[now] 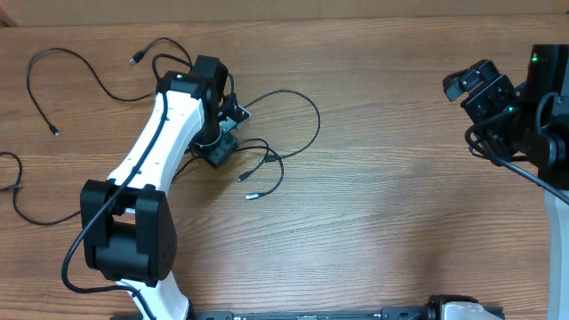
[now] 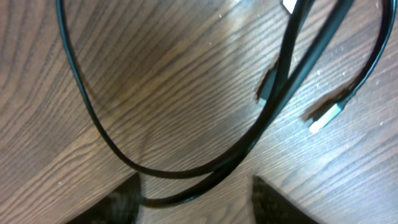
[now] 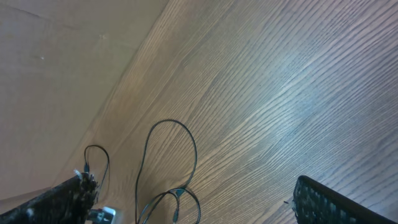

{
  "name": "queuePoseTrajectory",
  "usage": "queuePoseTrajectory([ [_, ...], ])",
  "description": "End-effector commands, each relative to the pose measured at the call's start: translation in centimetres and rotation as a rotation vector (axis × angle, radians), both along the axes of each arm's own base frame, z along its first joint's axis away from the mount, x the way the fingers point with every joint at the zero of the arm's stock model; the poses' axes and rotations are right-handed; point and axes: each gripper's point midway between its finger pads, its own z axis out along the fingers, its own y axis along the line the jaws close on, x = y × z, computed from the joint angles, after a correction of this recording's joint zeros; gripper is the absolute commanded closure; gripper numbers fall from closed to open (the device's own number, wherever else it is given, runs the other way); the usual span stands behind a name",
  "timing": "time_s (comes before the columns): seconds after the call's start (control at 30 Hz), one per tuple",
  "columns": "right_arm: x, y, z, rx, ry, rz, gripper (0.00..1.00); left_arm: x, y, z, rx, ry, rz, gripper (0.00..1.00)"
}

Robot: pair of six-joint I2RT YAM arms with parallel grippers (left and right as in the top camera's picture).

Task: Untangle cables

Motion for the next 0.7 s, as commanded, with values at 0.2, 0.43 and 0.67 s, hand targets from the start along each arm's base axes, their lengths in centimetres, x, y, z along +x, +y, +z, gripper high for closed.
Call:
queuePoseTrajectory([
  [0.2,0.0,-0.3,0.3,-0.012,-0.012,-0.005,0.00,-0.1,1.3,-0.2,-0.060,0.012,0.065,0.55],
  [0.43,0.0,-0.3,0.3,-0.012,-0.012,-0.005,0.00,0.1,3.0,-0.1,-0.095,0.016,0.131,0.61],
  [0.67,0.0,-0.3,0.3,-0.012,-0.012,-0.005,0.00,0.1,2.0,0.0,-0.187,0.022,0.109,0.53],
])
